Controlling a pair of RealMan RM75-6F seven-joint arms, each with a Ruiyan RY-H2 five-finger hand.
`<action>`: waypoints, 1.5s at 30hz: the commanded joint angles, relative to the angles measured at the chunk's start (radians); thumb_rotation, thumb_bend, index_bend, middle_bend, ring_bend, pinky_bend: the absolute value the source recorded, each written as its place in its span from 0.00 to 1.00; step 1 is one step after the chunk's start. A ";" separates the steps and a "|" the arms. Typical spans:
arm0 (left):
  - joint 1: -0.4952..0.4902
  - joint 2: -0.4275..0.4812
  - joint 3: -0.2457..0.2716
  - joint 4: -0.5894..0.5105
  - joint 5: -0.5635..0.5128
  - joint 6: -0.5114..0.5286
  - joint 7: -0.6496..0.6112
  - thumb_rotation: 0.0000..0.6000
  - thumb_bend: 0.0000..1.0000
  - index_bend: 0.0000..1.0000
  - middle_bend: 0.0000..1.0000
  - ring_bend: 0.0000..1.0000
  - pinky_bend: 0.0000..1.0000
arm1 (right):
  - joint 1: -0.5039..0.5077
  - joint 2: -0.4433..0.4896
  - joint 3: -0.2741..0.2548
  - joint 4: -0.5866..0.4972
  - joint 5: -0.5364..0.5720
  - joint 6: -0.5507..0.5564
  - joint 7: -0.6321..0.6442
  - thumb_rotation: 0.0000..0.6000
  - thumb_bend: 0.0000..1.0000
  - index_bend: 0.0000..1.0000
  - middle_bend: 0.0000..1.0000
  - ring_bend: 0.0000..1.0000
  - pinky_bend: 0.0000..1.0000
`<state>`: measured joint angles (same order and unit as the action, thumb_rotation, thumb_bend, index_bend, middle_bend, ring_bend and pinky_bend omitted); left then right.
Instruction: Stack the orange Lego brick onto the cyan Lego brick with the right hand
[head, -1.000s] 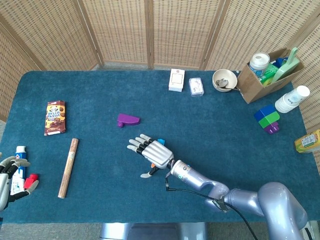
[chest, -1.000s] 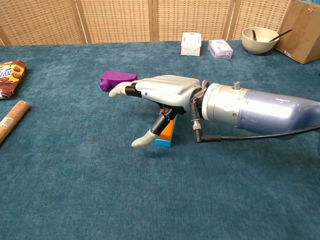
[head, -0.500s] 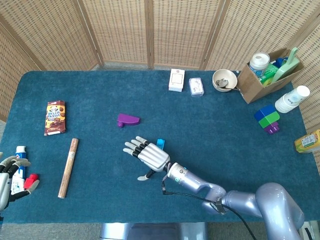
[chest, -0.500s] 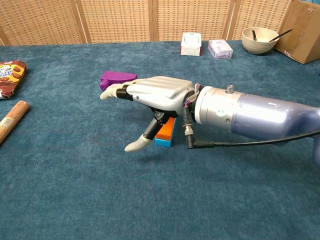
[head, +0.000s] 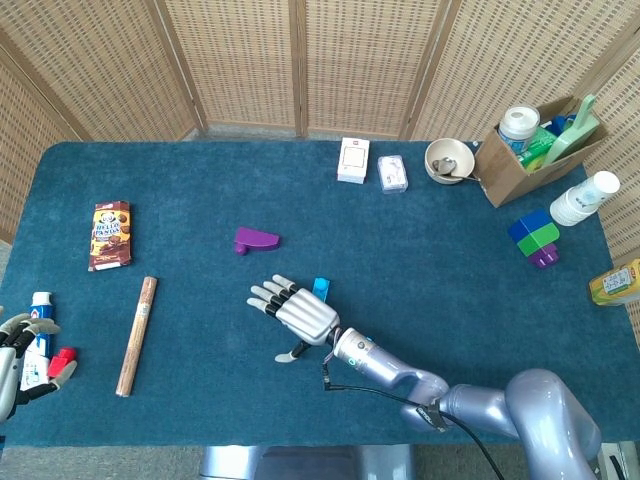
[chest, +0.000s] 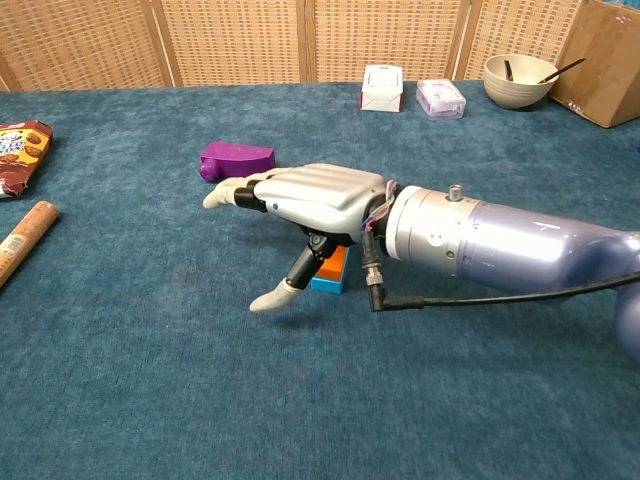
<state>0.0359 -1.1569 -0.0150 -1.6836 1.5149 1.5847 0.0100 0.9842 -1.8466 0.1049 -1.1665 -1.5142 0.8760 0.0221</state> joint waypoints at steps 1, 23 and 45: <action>-0.001 0.000 0.000 0.000 0.002 -0.001 0.001 0.84 0.28 0.36 0.35 0.23 0.00 | -0.001 -0.003 -0.001 0.005 -0.003 0.001 0.006 0.53 0.01 0.00 0.02 0.00 0.00; -0.002 -0.004 -0.003 0.002 0.000 -0.002 -0.001 0.84 0.28 0.36 0.35 0.23 0.00 | 0.004 -0.001 0.003 0.017 -0.013 -0.007 0.012 0.54 0.01 0.00 0.02 0.00 0.00; -0.007 -0.006 -0.001 -0.005 0.024 0.006 -0.008 0.84 0.28 0.36 0.35 0.23 0.00 | -0.066 0.322 0.093 -0.285 0.129 0.021 -0.083 0.59 0.01 0.00 0.02 0.00 0.00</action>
<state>0.0288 -1.1628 -0.0160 -1.6887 1.5390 1.5904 0.0019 0.9367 -1.5542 0.1839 -1.4252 -1.4098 0.8880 -0.0510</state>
